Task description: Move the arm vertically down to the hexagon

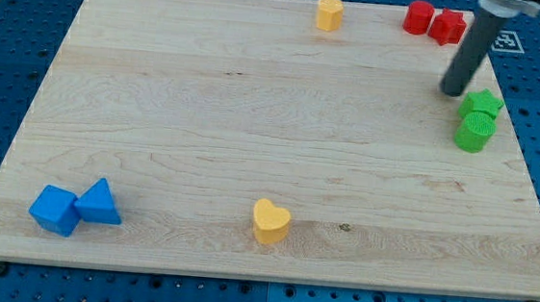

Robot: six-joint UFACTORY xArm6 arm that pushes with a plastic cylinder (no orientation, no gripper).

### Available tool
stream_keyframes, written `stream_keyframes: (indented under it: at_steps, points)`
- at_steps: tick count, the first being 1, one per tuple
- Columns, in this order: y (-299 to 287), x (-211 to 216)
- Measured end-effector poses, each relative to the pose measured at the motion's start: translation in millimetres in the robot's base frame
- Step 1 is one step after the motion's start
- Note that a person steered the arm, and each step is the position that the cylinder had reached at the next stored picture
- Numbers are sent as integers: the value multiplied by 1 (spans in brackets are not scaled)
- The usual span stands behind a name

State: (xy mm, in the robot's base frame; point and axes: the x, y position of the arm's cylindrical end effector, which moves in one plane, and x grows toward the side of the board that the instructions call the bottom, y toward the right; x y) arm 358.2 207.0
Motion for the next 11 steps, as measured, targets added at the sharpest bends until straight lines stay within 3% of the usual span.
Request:
stream_keyframes:
  at_steps: [2, 5, 7, 10, 11]
  points:
    - [-140, -2]
    - [-142, 10]
    - [-137, 76]
    - [-133, 260]
    - [-150, 259]
